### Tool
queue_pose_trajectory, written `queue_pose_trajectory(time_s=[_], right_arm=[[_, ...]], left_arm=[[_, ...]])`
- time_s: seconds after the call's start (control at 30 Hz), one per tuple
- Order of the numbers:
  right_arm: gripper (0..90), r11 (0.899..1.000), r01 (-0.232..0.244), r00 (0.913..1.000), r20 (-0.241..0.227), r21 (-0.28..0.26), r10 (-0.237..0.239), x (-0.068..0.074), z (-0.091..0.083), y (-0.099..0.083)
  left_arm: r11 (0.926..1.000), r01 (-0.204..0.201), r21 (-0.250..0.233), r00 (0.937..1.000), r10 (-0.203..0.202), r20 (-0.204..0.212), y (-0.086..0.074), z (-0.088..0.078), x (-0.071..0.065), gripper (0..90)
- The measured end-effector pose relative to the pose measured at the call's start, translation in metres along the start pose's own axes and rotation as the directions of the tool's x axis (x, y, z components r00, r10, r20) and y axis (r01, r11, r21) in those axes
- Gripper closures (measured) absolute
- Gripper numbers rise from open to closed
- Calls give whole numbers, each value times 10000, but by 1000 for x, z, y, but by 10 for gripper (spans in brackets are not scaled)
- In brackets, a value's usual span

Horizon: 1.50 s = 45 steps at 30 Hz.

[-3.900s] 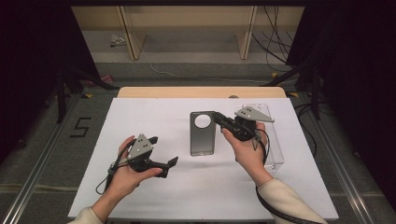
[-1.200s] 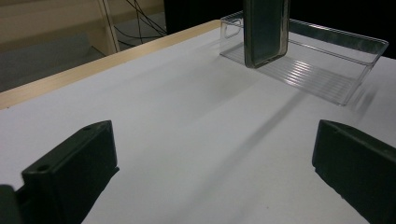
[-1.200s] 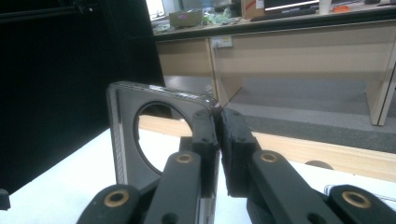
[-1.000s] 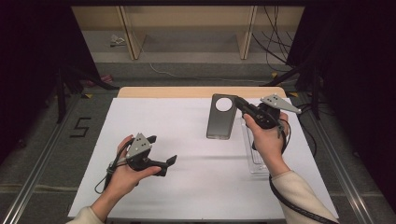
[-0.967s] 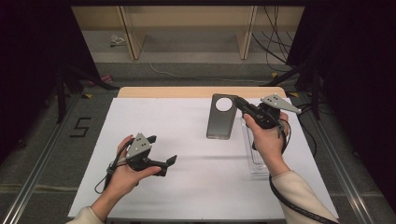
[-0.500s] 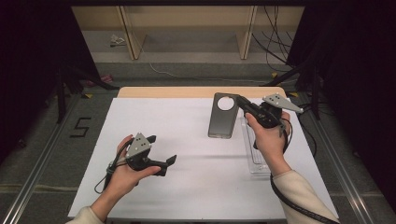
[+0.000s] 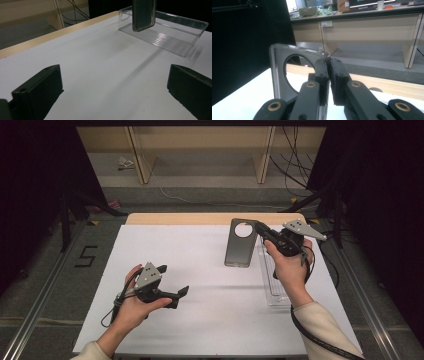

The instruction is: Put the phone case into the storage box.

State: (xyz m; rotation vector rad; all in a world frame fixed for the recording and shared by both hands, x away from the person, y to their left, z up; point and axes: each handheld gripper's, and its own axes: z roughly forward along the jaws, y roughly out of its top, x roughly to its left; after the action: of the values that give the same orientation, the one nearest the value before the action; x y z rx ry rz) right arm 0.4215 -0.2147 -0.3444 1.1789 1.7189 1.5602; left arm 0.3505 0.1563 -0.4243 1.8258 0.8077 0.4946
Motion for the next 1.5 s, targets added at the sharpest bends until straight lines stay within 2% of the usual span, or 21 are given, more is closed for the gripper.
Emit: queue_pose_trajectory(time_s=[1.5], right_arm=[[855, 9998, 47, 9992, 399, -184, -40, -13, -5, 6]], left_arm=[[10000, -55, 60, 9999, 56, -131, -5, -9, 6, 0]])
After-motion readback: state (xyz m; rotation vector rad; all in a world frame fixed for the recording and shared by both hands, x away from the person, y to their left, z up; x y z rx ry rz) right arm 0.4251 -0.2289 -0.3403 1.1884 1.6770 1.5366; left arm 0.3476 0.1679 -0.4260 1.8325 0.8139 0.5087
